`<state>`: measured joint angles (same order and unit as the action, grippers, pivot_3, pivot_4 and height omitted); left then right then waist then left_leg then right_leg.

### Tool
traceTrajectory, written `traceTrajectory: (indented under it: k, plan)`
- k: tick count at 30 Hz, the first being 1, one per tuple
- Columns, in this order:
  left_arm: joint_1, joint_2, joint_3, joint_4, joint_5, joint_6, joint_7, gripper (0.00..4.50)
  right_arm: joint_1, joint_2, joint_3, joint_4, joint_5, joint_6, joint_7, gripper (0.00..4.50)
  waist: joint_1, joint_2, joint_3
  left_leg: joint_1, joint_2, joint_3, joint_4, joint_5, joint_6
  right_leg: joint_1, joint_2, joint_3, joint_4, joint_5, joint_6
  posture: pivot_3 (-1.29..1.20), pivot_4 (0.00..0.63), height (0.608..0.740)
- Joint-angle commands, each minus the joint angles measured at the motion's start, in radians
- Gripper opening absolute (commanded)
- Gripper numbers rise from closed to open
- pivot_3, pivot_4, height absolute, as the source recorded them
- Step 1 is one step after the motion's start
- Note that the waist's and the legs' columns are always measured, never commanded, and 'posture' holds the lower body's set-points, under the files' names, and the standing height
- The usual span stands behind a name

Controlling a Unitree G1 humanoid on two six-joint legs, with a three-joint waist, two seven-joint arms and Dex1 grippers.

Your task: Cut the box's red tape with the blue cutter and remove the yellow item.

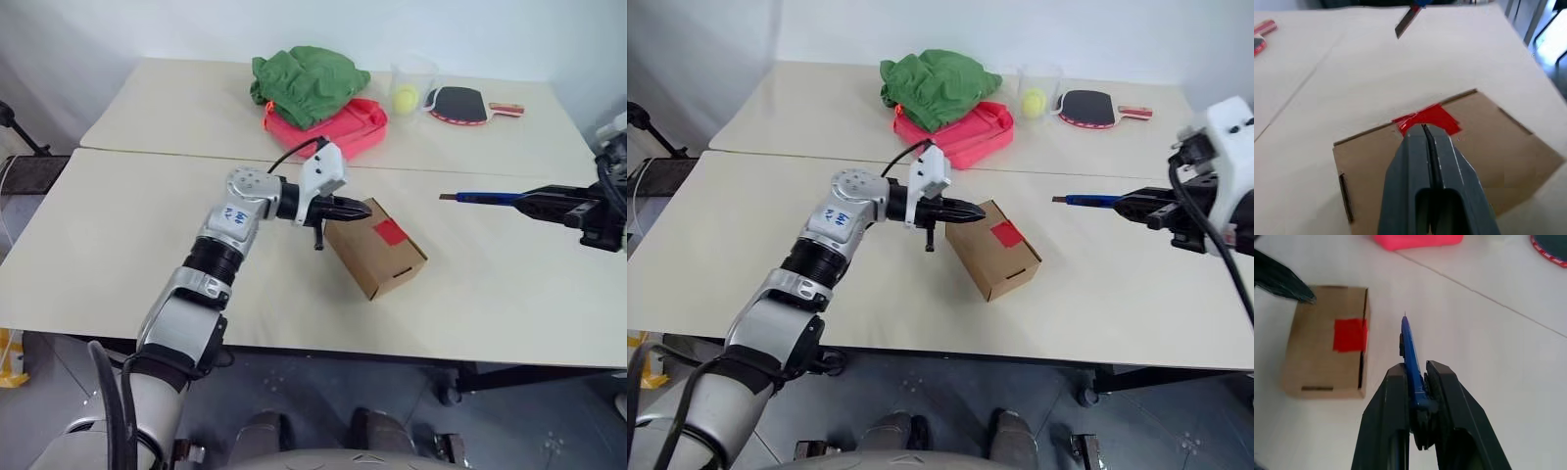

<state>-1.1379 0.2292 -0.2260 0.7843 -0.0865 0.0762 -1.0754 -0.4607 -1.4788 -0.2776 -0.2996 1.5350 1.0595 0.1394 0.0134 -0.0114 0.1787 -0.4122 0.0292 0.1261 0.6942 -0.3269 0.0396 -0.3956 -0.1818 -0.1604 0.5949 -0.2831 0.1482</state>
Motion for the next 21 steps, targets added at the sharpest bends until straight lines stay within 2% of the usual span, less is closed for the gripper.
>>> traceTrajectory:
  k: [1, 5, 9, 21]
  plan:
    - [-0.044, -0.028, -0.007, 0.07, 0.05, -0.039, 0.052, 0.0, -0.227, 0.106, 0.148, 0.043, 0.008, 0.067, -0.109, 0.25, -0.006, 0.0, 0.0, -0.001, 0.0, 0.0, 0.0, 0.0, 0.0, 0.0, 0.001, 0.0, 0.0, 0.0, 0.0, 0.0, 0.15, 0.74]
    - [-0.061, -0.049, -0.03, 0.125, 0.104, -0.068, 0.077, 0.0, -0.431, 0.235, 0.272, 0.106, -0.018, 0.202, -0.181, 0.25, 0.0, 0.0, 0.0, -0.009, 0.0, -0.002, 0.004, 0.0, 0.0, -0.007, 0.0, -0.002, 0.001, 0.0, 0.0, 0.0, 0.15, 0.74]
    - [-0.066, -0.065, -0.021, 0.139, 0.111, -0.05, 0.079, 0.0, -0.531, 0.332, 0.318, 0.155, -0.047, 0.303, -0.212, 0.25, 0.014, 0.0, 0.0, -0.012, -0.001, -0.001, 0.005, 0.0, 0.0, -0.011, 0.0, -0.002, 0.005, 0.001, 0.002, 0.0, 0.15, 0.74]
    - [-0.025, -0.063, -0.019, 0.083, 0.108, 0.022, 0.04, 0.0, -0.554, 0.441, 0.248, 0.17, -0.154, 0.417, -0.188, 0.25, 0.011, 0.0, 0.0, -0.012, -0.001, 0.006, 0.005, 0.0, 0.0, -0.013, 0.0, -0.001, 0.011, 0.002, 0.003, 0.0, 0.15, 0.74]
